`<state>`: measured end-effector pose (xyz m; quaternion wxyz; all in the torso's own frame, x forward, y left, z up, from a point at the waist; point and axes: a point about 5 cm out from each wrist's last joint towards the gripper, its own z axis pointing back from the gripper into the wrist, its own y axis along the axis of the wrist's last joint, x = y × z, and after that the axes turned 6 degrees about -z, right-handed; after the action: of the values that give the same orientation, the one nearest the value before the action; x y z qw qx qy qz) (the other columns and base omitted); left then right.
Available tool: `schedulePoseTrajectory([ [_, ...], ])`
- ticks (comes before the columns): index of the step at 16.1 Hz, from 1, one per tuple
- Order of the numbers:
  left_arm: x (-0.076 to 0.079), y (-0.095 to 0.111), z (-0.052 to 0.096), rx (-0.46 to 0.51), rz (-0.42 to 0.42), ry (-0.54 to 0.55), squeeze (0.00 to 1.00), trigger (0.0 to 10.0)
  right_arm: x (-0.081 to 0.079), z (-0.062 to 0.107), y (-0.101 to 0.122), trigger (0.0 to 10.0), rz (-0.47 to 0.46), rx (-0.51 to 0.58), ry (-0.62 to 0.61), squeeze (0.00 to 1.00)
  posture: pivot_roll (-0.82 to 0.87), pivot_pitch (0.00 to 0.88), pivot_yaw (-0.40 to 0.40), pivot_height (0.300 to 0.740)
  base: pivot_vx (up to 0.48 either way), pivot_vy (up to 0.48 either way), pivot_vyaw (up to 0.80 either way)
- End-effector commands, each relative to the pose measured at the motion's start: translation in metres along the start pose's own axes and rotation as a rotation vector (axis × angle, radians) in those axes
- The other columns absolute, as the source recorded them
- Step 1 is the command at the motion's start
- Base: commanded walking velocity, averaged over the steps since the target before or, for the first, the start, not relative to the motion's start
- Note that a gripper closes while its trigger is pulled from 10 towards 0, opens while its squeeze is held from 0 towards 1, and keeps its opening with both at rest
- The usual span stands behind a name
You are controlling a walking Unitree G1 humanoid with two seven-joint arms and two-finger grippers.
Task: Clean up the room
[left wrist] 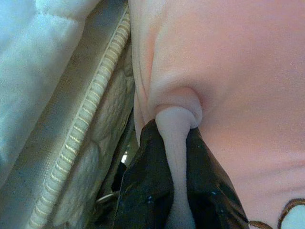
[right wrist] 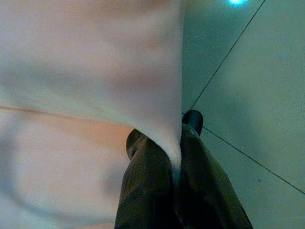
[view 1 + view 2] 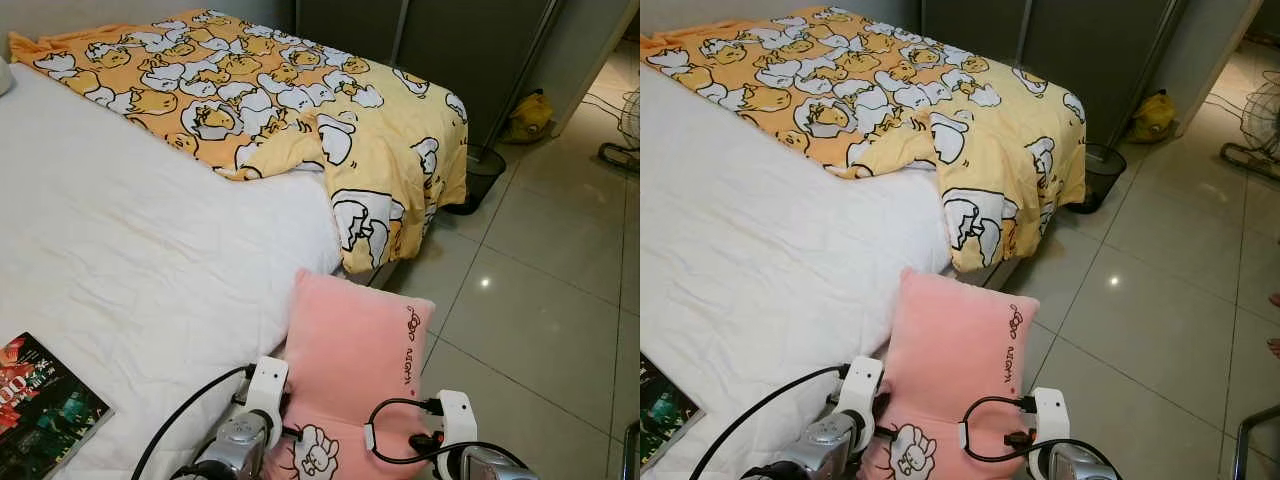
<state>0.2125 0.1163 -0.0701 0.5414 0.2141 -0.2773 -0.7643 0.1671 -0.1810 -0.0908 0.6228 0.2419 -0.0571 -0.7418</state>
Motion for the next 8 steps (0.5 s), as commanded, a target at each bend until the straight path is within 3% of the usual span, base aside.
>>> schedulePoseTrajectory([
  [1, -0.0389, 0.0018, 0.0045, -0.005, -0.002, 0.15, 0.0, 10.0, 0.0533, 0.0205, -0.0048, 10.0, 0.025, -0.031, -0.203, 0.0, 0.06, 0.0, -0.045, 0.74, 0.0, 0.0, 0.0],
  [8, -0.0393, 0.0082, 0.0033, 0.01, -0.021, 0.143, 0.0, 10.0, 0.0497, 0.0189, 0.0038, 10.0, 0.08, -0.014, -0.199, 0.0, 0.06, 0.0, -0.043, 0.74, 0.0, 0.0, 0.0],
])
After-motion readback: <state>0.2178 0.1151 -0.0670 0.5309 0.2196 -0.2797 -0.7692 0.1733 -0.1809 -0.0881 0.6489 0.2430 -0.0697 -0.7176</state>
